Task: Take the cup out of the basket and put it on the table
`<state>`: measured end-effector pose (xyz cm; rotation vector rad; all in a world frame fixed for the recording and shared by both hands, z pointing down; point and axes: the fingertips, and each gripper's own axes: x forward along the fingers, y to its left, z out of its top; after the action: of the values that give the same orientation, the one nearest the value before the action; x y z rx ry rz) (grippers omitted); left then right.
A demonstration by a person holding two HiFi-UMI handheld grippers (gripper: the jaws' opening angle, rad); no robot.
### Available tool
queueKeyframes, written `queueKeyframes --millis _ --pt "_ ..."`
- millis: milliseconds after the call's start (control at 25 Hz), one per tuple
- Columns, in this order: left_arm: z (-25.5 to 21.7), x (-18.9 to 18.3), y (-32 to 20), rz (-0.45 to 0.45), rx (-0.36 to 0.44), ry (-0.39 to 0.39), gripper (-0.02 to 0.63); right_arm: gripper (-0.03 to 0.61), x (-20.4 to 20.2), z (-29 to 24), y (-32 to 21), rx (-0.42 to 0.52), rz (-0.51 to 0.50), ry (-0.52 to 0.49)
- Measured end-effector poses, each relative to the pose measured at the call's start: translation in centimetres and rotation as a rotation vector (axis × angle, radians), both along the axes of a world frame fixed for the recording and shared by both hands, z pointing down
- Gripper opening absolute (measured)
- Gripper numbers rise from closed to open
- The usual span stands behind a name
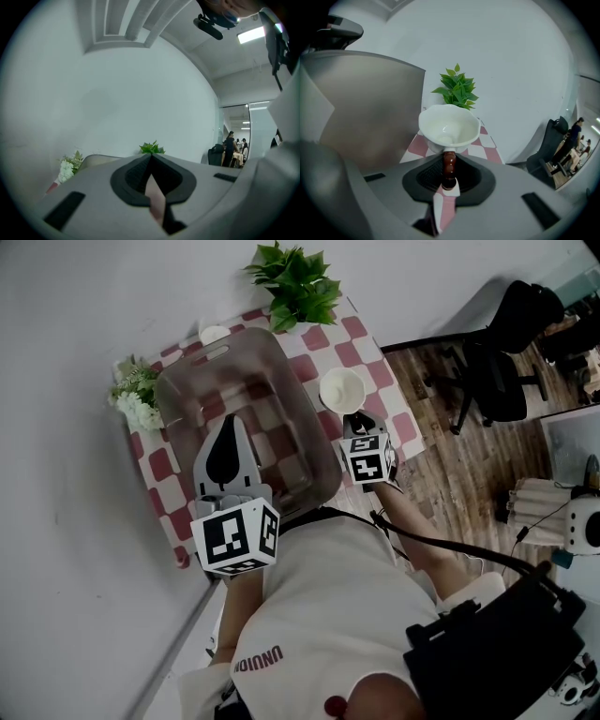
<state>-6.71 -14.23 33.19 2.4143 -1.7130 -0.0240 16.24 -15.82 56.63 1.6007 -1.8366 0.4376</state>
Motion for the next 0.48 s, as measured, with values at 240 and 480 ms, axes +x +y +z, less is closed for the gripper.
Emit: queueKeyframes --millis 240,480 --pt "0.0 0.0 -0.1 0.003 -0.004 -0.003 0.012 0.063 0.1 1.2 0.6 -0.029 0.002 0.001" --pt "0.0 0.1 -0.2 0.005 -0.006 -0.008 0.012 0.063 0.2 2.2 1.0 -0.056 0.008 0.002"
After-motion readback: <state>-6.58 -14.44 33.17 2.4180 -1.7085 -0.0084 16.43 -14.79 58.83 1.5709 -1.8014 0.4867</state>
